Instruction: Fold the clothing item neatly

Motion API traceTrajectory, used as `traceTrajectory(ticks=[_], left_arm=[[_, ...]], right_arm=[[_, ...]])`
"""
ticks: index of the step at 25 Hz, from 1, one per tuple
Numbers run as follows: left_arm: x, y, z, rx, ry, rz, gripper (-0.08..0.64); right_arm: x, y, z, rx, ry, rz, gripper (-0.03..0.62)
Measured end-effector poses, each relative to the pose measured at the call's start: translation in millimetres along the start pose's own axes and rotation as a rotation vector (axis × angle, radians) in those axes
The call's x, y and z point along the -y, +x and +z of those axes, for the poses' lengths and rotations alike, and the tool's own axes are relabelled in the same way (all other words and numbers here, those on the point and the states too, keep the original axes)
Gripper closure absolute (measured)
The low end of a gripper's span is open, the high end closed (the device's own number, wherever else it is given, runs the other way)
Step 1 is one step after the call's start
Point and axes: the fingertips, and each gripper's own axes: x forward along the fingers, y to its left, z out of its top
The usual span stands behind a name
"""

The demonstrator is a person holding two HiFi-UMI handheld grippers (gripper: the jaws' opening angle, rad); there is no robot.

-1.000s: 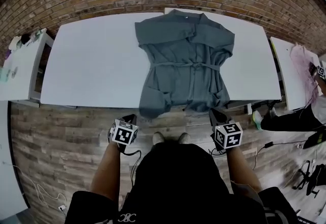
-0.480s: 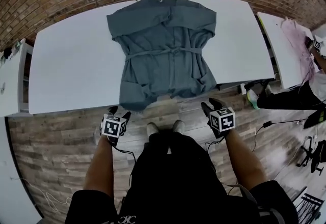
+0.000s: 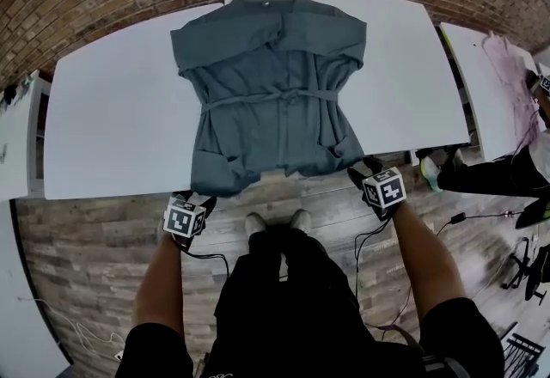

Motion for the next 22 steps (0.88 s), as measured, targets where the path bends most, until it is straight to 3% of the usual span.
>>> traceTrajectory(ticks=[8, 11, 12, 18, 22], left_arm=[[2.3, 26.8, 7.4, -0.005, -0.024, 0.016, 0.299], [4.6, 23.9, 6.4, -0.009, -0.006, 0.061, 0.475], [7.3, 20.0, 7.2, -0.005, 0.005, 0.069, 0.544], [30.3, -7.6, 6.8, 0.031, 0.007, 0.018, 0.554], [49.5, -35.1, 3.0, 0.037, 0.047, -0.030, 0.554]], right_arm=[[-7.5, 29.0, 7.1, -0.042, -0.217, 0.104, 0.382], [-15.9, 23.8, 2.4, -0.049, -0.254, 0.131, 0.560], [-21.2, 20.8, 1.0, -0.052, -0.262, 0.151, 0.569], [-54.4, -9.2, -2.6, -0.037, -0.299, 0.265, 0.572], [-83.4, -39.1, 2.2, -0.010, -0.302, 0.336, 0.572]])
